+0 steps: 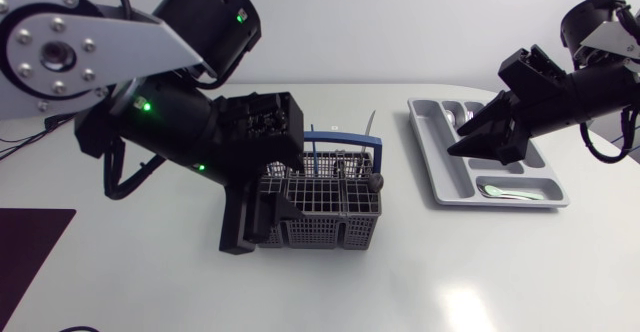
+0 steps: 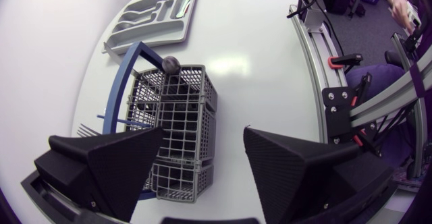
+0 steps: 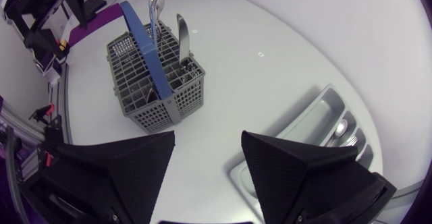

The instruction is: Unload the cutlery basket into the drawer organizer.

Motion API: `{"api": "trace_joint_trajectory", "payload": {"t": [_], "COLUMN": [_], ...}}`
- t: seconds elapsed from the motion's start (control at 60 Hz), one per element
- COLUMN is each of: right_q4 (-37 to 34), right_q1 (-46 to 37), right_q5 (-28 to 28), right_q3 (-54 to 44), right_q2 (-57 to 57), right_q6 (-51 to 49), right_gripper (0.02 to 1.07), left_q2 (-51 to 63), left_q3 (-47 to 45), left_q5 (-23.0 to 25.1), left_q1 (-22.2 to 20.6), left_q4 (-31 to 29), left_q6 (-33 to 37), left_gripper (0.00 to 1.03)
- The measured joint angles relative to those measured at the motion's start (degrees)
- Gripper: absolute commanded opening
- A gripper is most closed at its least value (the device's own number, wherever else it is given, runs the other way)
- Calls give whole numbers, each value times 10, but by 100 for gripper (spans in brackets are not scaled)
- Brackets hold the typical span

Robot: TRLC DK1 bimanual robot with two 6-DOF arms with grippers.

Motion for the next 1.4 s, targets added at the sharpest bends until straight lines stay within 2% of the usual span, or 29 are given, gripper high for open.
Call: {"api": "trace_joint_trajectory", "payload": {"t": [0.167,0.217,0.283,0.583,0.717,0.967,1.183,1.4], "right_q4": [-22,-22,-17,116,186,258,291,320], "right_q1": [34,38,38,95,123,150,177,184], "right_q5": [-21,-34,-48,-56,-43,-9,12,24], "right_q3": [3,3,2,-86,-130,-170,-179,-207], "right_q2": [1,4,9,9,-4,-25,-34,-34], "right_q6": [101,128,154,272,319,377,406,420], "right_gripper": [74,70,70,68,64,61,61,59], "left_q2": [-16,-19,-21,-31,-32,-33,-34,-31], "left_q3": [-47,-62,-78,-125,-140,-174,-197,-204], "left_q5": [0,0,2,9,13,29,48,74], "left_q1": [0,0,0,0,0,23,27,27], "left_q4": [45,63,79,128,147,197,259,270], "left_q6": [0,0,0,-20,-29,-42,-89,-135], "left_gripper": [97,97,97,97,97,97,97,97]}}
